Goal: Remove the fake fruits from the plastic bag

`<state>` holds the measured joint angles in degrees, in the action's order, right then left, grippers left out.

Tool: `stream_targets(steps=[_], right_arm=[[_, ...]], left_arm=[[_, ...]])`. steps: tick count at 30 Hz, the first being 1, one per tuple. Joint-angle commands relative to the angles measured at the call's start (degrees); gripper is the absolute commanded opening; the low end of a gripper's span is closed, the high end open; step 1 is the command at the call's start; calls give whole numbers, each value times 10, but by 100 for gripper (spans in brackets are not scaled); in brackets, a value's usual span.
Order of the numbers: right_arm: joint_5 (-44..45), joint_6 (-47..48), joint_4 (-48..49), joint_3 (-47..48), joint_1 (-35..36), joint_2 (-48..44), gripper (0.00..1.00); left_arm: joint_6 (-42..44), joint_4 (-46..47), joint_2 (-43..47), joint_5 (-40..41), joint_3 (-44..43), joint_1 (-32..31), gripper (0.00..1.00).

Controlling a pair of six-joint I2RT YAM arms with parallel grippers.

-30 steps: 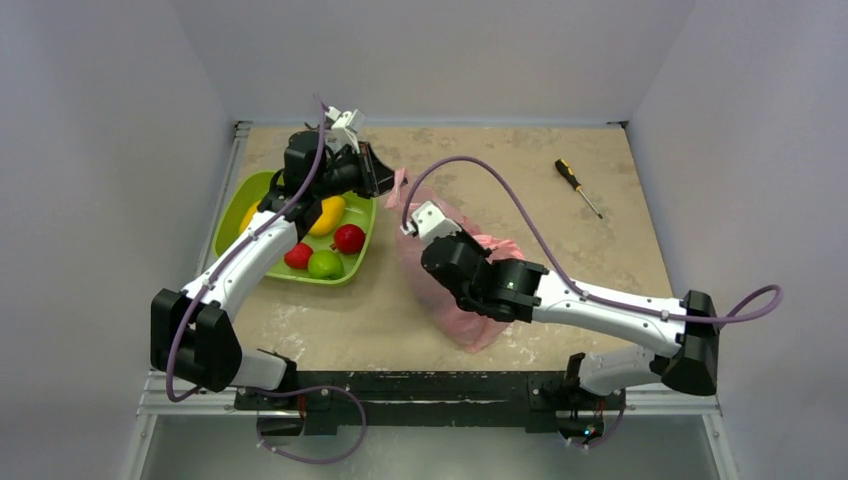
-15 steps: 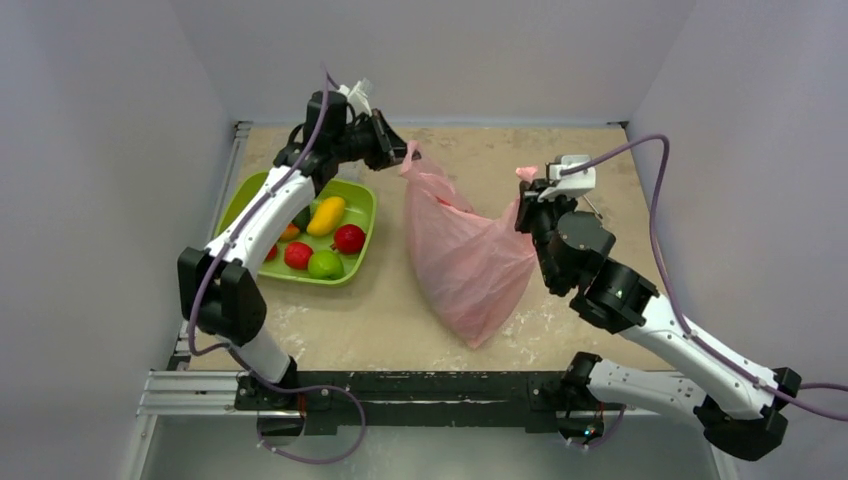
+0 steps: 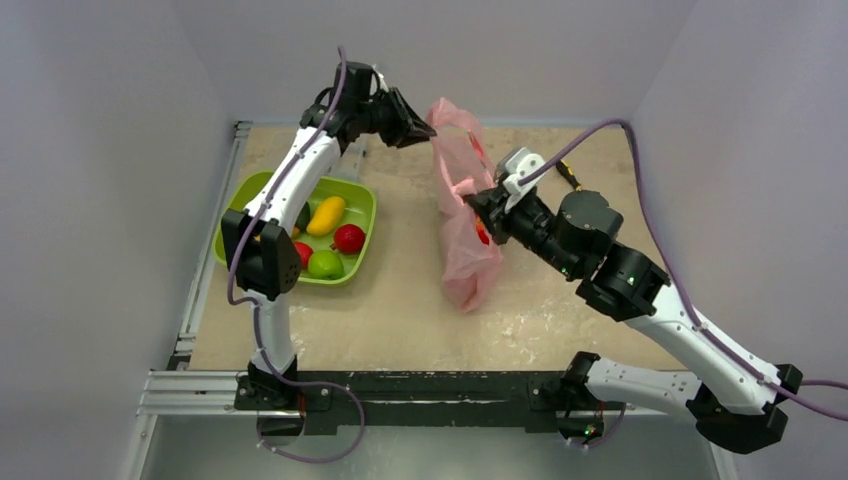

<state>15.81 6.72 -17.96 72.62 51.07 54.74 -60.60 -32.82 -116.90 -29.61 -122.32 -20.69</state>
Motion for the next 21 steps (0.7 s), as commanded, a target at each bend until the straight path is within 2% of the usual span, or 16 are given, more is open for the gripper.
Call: stream_targets(steps=[1,7,11,13,16,19,21], right_arm=[[-263,-28,-8,-42,29,12,0],[-286,-123,108,-170,126,17,15],[-268,-187,175,-231,146,13,19],[-245,-209,192,-235,148,7,19],[-251,-245,225,-229,149,-2,14],[-302,-267,266,-229,151,-6,13],[-314,-275,279,-232,152,-6,13]], left_arm=[[111,-68,71,2,103,4,28],[268,-119,247,63,281,6,73],[307,-138,404,125,430,6,76],[285,-121,490,137,515,6,76],[202,-56,618,86,645,3,74],[64,104,742,43,795,-34,75],[-11,201,801,74,862,-80,81]])
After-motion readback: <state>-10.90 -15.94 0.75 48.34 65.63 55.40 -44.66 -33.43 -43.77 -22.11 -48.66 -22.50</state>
